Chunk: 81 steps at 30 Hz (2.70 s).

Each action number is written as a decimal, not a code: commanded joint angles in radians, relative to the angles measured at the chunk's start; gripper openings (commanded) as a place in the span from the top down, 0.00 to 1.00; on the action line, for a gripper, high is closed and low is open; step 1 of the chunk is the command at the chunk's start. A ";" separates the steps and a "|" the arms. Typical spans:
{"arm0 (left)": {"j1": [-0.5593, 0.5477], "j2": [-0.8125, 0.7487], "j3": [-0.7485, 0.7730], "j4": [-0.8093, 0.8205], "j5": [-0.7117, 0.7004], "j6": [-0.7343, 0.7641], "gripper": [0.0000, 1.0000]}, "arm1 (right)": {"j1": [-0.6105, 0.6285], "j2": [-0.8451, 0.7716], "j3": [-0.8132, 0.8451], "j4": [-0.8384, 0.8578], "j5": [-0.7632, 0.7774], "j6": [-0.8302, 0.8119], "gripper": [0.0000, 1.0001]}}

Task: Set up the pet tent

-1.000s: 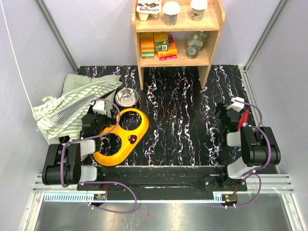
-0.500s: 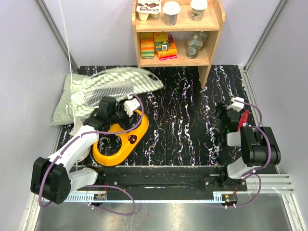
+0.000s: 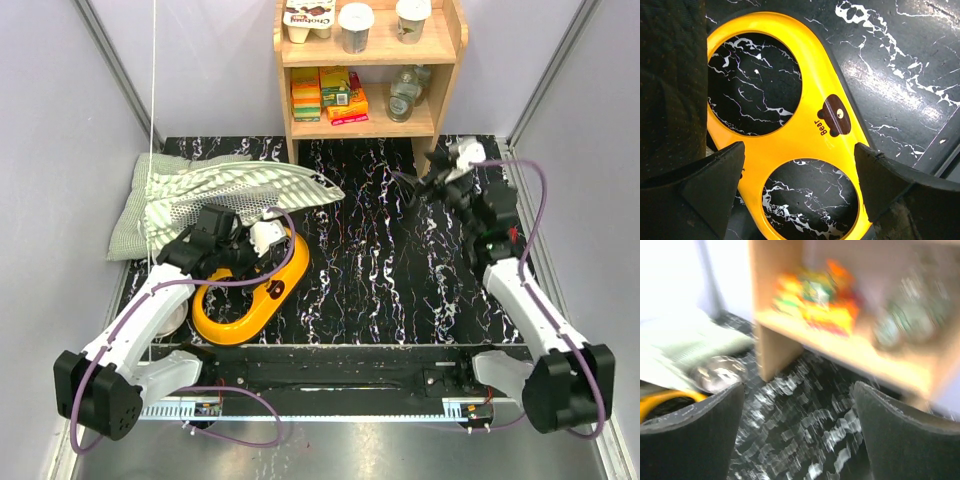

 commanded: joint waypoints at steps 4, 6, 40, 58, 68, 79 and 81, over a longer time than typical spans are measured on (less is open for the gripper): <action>0.002 -0.012 -0.003 0.012 -0.046 0.039 0.06 | 0.350 0.136 0.707 -0.710 -0.490 -0.284 0.04; 0.002 -0.015 -0.014 0.014 -0.051 0.041 0.06 | 0.454 0.231 0.872 -0.842 -0.456 -0.344 0.03; 0.004 -0.120 -0.050 -0.190 -0.059 0.066 0.01 | 0.719 0.262 1.054 -0.527 0.094 -0.185 1.00; 0.002 -0.146 0.013 -0.270 -0.007 0.066 0.01 | 0.719 0.052 0.951 -0.536 0.137 -0.260 1.00; 0.002 -0.146 0.019 -0.210 -0.063 0.004 0.01 | 0.719 -0.087 0.889 -0.588 0.490 -0.394 1.00; 0.043 -0.123 0.118 -0.098 -0.064 -0.171 0.03 | 0.719 -0.232 0.872 -0.694 0.745 -0.498 1.00; 0.076 -0.126 0.170 -0.117 -0.022 -0.175 0.06 | 0.719 -0.248 0.875 -0.717 0.762 -0.513 1.00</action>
